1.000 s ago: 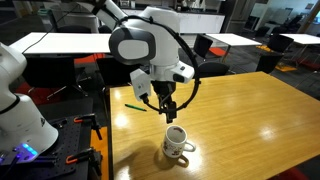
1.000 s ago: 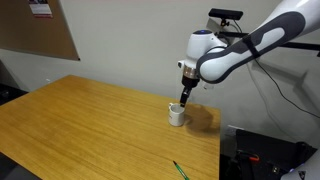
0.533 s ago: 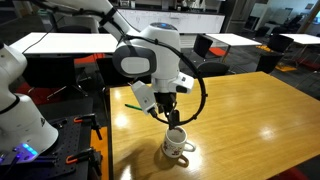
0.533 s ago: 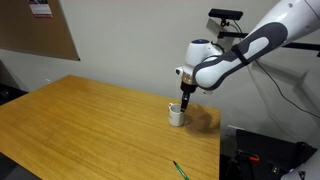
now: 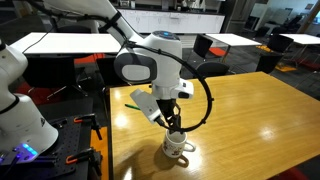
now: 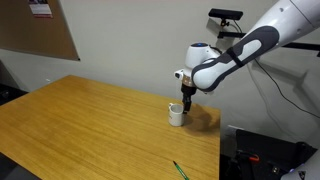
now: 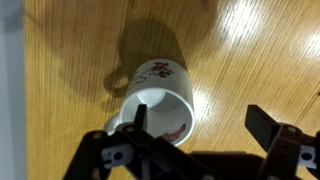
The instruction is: Move the white cup to the left
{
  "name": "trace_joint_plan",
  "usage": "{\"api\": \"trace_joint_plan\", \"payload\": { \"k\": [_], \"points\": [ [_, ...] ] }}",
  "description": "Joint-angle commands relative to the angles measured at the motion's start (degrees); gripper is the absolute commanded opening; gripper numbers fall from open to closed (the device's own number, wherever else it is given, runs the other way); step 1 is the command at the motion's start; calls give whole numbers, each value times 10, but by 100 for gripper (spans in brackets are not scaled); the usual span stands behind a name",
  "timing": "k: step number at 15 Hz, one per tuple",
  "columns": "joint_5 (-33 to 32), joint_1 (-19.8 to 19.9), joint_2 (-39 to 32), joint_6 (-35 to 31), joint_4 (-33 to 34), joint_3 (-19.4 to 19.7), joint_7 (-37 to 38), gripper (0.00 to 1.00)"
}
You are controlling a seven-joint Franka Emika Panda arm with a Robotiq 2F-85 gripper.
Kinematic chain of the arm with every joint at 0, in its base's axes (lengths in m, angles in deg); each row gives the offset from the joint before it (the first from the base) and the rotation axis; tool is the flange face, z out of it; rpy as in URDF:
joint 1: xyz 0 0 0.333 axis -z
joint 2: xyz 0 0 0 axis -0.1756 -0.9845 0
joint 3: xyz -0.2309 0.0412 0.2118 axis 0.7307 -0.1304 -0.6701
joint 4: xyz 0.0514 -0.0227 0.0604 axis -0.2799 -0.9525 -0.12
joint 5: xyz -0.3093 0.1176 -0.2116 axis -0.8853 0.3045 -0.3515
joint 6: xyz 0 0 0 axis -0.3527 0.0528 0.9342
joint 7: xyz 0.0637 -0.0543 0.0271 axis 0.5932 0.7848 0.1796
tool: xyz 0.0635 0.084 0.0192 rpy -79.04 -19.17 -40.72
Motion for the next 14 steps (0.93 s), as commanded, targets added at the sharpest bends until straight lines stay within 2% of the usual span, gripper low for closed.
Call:
{"api": "trace_joint_plan", "payload": {
  "k": [1,14],
  "points": [
    [-11,7,-15,-19,11,-12,-21,100],
    [-19,14,-79,-27,54,-32,-18,100]
  ]
}}
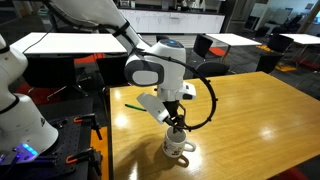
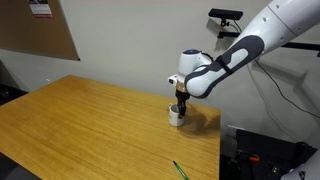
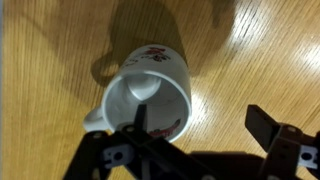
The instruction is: Move the white cup to the left
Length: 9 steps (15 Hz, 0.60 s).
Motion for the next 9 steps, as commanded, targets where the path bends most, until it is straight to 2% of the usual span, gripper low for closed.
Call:
{"api": "trace_joint_plan", "payload": {
  "k": [1,9],
  "points": [
    [-14,14,-27,-9,25,-10,-6,100],
    [-42,17,-59,-5,43,-13,3,100]
  ]
}}
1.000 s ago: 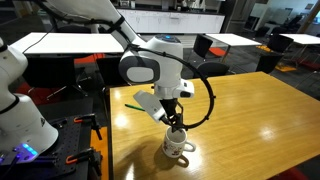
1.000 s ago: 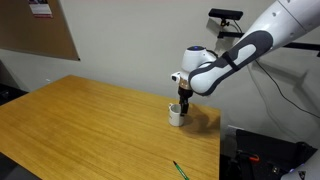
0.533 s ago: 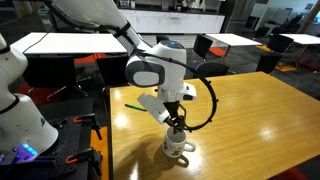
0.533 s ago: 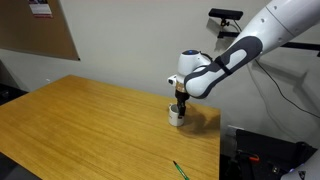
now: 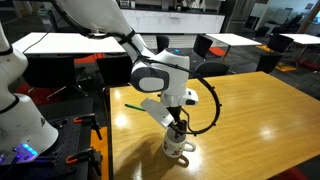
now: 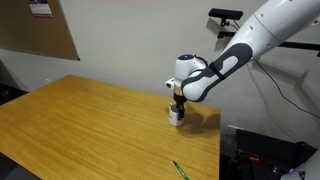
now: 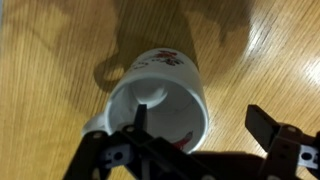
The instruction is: Move the white cup to the left
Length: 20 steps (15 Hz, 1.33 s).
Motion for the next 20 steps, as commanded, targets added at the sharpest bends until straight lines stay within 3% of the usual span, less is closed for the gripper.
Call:
{"api": "trace_joint_plan", "payload": {
  "k": [1,18,20],
  "points": [
    [-9,13,-2,2,2,-14,6,100],
    [-13,16,1,2,-2,-26,9,100],
    [-13,17,1,2,-2,-26,9,94]
  ]
}}
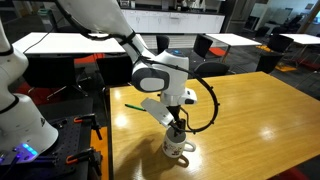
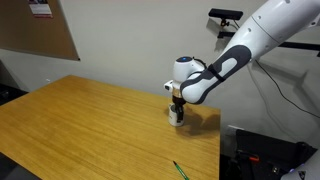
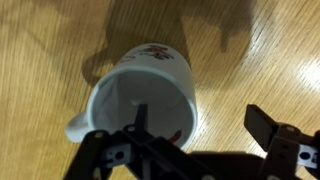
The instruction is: Move the white cup to the left
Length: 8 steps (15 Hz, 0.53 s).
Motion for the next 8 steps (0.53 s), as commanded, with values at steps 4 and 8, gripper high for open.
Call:
{"api": "trace_joint_plan", "payload": {
  "k": [4,8],
  "points": [
    [-7,11,6,5,-1,-7,2,68],
    [-6,12,6,5,-1,-8,1,34]
  ]
}}
